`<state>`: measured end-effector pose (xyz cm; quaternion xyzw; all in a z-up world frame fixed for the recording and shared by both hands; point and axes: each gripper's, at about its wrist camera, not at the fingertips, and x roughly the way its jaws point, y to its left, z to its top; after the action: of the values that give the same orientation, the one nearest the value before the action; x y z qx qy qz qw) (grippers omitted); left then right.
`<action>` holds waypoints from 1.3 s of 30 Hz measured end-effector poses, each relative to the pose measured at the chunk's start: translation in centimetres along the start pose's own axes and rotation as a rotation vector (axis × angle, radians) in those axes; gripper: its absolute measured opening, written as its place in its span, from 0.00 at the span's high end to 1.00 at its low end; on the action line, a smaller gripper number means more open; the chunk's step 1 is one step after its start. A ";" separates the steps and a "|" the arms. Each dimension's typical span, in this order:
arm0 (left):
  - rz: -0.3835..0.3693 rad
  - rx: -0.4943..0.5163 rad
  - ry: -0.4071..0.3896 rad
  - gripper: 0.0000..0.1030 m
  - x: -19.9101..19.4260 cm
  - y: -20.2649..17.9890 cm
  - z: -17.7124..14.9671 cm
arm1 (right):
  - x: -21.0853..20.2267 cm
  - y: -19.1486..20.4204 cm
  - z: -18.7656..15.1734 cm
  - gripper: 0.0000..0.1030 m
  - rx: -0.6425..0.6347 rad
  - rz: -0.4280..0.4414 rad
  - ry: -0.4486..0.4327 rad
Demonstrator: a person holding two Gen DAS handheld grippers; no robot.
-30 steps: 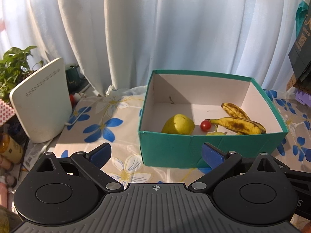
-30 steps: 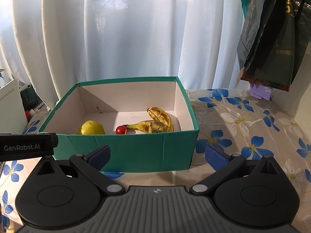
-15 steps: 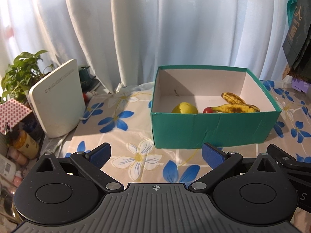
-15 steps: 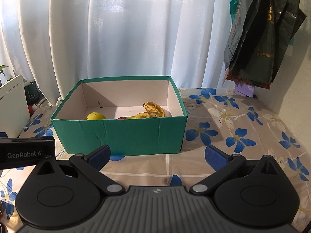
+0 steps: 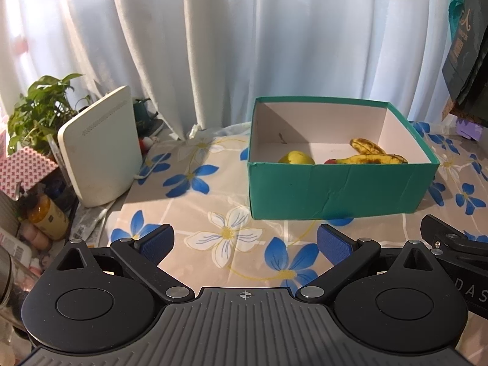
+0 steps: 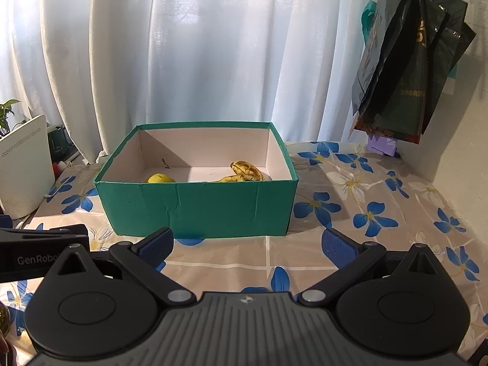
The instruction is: Organize fruits
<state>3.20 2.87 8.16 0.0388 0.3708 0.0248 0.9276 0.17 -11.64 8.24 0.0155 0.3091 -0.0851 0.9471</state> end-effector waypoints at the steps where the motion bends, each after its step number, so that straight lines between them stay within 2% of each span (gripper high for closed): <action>1: 0.000 0.004 0.000 0.01 0.0 0.0 0.0 | -0.1 0.0 0.0 0.00 0.001 -0.001 -0.002; 19: -0.020 0.021 -0.015 0.01 0.2 -0.5 0.5 | -0.2 -0.4 0.7 0.00 0.012 -0.014 -0.023; 24: 0.000 0.038 -0.034 0.01 0.3 -1.2 0.7 | 0.2 -0.6 1.0 0.00 0.010 -0.014 -0.024; 39: -0.016 0.023 -0.046 0.01 1.2 -1.7 1.4 | 1.1 -1.1 1.7 0.00 0.015 -0.009 -0.032</action>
<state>5.06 1.23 8.23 0.0472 0.3501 0.0120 0.9355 1.91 -13.04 9.01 0.0200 0.2933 -0.0919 0.9514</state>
